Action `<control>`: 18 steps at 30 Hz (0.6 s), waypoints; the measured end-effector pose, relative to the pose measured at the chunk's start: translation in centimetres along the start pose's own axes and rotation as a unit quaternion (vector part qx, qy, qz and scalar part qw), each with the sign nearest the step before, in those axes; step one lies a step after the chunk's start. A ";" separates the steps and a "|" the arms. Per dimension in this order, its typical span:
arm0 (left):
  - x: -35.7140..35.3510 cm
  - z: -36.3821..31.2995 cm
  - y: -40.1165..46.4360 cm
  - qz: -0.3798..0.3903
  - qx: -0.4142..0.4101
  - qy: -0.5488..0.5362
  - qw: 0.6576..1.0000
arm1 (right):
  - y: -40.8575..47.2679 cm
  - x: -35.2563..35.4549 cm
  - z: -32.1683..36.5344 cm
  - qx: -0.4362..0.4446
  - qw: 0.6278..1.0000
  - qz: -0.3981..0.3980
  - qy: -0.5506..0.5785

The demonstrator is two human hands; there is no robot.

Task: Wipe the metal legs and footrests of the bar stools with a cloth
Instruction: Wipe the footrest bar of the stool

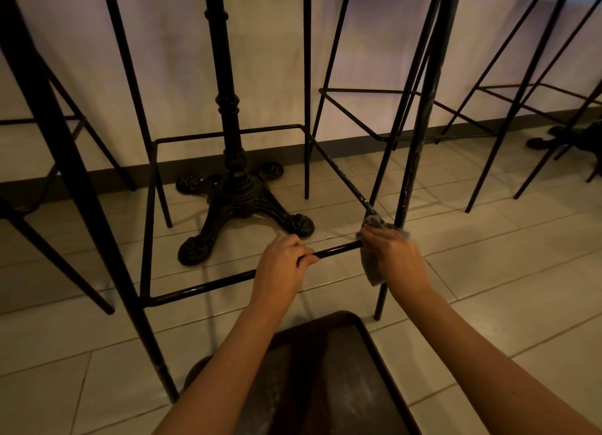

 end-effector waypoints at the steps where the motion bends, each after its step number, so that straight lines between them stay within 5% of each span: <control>1: 0.0 0.0 0.0 0.000 0.001 0.001 1.000 | 0.0 -0.1 0.3 -0.002 1.000 -0.003 -0.007; 8: -0.1 0.0 0.2 0.016 -0.001 0.005 1.000 | -0.3 -0.6 2.3 0.045 0.996 0.051 -0.057; 18: 0.0 0.0 0.3 0.031 0.000 -0.010 0.999 | -0.7 1.0 2.0 -0.042 0.997 0.040 -0.051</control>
Point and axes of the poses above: each hand's wrist, its own y-axis towards the middle knuckle, its own x-axis out of the back of the hand, z = x × y, the point moved 6 cm from there along y, towards the middle knuckle, and after that the axes turned 2 degrees about y, right-handed, at the moved point
